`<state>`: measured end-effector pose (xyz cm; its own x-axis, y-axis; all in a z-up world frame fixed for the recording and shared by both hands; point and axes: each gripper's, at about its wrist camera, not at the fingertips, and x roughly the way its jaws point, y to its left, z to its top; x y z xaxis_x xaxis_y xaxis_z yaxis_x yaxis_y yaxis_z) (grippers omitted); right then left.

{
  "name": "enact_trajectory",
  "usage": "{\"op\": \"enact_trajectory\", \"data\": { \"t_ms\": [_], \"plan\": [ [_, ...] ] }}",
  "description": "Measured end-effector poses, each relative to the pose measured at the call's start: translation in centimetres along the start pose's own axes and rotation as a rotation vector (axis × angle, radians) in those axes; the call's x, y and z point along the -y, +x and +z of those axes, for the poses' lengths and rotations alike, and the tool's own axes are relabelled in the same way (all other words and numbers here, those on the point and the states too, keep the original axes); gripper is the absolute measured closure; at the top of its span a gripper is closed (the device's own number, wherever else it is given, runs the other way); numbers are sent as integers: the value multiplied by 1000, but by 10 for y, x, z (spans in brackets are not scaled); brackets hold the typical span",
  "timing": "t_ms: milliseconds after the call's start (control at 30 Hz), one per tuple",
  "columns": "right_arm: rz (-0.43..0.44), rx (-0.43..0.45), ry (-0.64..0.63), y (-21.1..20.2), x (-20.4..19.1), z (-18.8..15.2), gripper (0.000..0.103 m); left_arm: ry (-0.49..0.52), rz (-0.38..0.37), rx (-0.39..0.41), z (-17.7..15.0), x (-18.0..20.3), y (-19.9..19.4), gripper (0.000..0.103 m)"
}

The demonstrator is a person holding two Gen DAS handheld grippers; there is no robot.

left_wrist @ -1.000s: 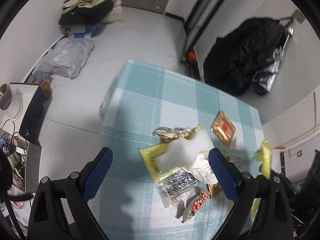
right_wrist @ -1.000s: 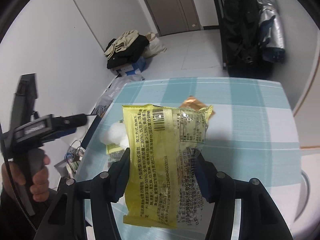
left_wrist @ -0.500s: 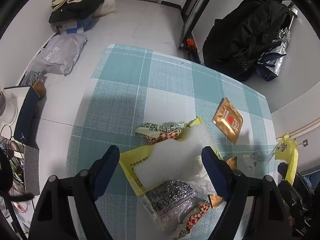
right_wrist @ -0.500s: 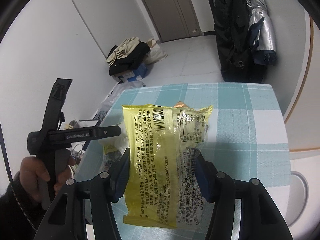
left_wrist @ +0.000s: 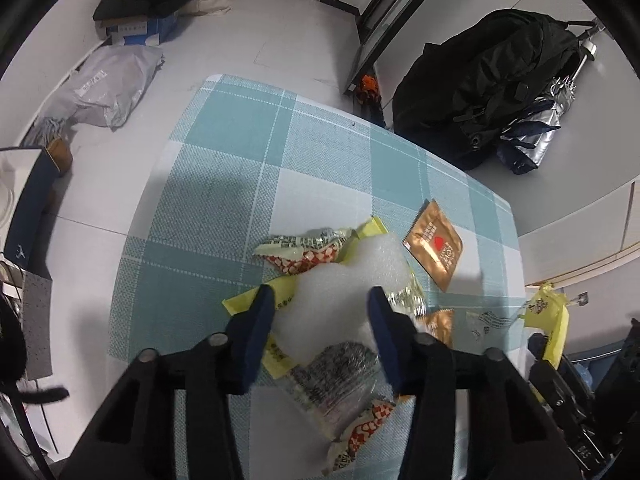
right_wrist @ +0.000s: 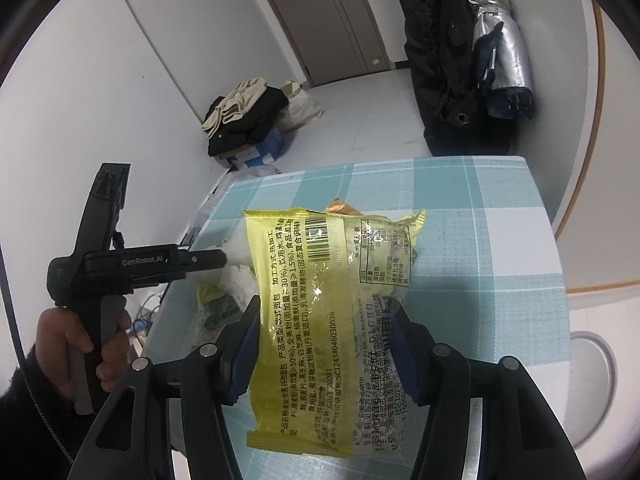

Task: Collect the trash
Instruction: 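Grasp the white foam with the left gripper while the right gripper holds the yellow wrapper, then carry the white foam and yellow wrapper in both grippers over the bin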

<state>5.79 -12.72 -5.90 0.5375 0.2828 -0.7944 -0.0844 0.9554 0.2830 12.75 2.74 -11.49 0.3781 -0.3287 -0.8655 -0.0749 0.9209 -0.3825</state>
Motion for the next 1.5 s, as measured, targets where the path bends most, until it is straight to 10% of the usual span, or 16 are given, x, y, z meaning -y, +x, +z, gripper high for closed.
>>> {"op": "enact_trajectory", "data": {
  "t_ms": [767,1500],
  "plan": [
    [-21,14,7,-3,-5,-6,45,34,-155,-10,-12,5,-23,86],
    [55,110,48,-57,-24,8,45,108,-191,200,-26,29,-95,86]
  ]
}}
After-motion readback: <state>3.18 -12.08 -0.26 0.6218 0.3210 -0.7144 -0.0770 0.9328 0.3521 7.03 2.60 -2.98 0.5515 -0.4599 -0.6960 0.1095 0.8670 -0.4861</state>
